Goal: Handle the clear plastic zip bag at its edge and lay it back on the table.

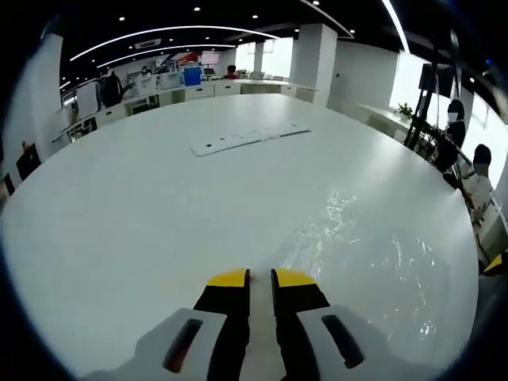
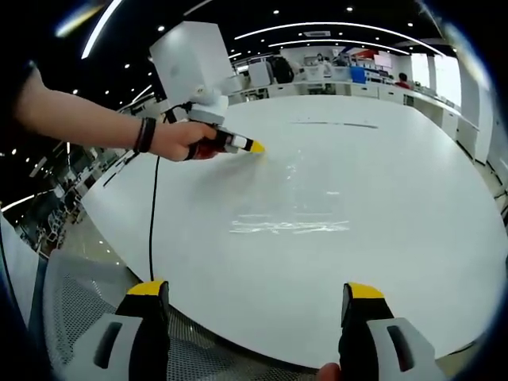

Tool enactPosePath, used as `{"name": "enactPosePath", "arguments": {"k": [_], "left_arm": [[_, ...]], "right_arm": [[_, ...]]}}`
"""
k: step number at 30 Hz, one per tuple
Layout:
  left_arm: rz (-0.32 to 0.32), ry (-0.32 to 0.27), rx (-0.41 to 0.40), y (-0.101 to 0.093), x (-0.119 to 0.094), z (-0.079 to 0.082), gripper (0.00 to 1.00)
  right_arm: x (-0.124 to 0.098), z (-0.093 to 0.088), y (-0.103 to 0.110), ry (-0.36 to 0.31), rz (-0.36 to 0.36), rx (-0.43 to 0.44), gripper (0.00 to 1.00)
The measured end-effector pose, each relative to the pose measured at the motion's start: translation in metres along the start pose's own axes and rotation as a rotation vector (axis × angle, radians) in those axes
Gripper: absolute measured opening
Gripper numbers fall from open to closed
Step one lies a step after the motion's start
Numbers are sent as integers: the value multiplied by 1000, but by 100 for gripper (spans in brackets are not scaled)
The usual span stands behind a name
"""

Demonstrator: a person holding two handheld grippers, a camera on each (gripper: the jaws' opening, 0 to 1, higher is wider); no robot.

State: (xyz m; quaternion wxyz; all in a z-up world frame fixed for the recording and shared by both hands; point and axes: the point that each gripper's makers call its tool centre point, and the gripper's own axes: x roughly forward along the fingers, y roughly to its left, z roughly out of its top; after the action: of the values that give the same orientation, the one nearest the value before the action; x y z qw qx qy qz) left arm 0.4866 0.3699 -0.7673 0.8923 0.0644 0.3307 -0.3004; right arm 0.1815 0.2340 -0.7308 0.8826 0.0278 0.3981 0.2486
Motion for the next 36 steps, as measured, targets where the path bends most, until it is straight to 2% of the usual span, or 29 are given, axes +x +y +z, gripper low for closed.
{"name": "enactPosePath", "arguments": {"k": [4, 7, 11, 18, 21, 25, 26, 27, 30, 33, 36], "left_arm": [[-2, 9, 41, -3, 0, -1, 0], [16, 19, 55, -1, 2, -1, 0], [-5, 23, 54, -19, 2, 1, 0], [-17, -5, 60, -16, -3, 9, 0], [-18, -21, 73, -16, -14, 18, 0], [-17, -42, 122, -13, -25, 19, 0], [-13, -46, 140, -17, -37, 16, 0], [-9, -45, 169, -17, -41, 15, 0], [-6, -38, 248, -11, -38, 15, 0], [-7, -43, 271, -18, -53, 11, 0], [-3, -48, 276, -17, -58, 9, 0]], "right_arm": [[0, 0, 0, 1, 0, -2, 90], [0, 0, 0, 0, 0, -3, 90], [0, 0, 0, 0, 0, -5, 90], [0, 1, -1, -8, -1, -5, 89], [0, 1, 0, -9, 0, -8, 89], [0, 3, 1, -16, 3, -11, 89], [0, 3, 1, -17, 3, -12, 89], [-1, 3, 1, -19, 4, -12, 89], [-1, 5, 2, -23, 6, -15, 89], [-1, 5, 3, -28, 9, -19, 89], [-1, 6, 3, -34, 12, -19, 89]]}}
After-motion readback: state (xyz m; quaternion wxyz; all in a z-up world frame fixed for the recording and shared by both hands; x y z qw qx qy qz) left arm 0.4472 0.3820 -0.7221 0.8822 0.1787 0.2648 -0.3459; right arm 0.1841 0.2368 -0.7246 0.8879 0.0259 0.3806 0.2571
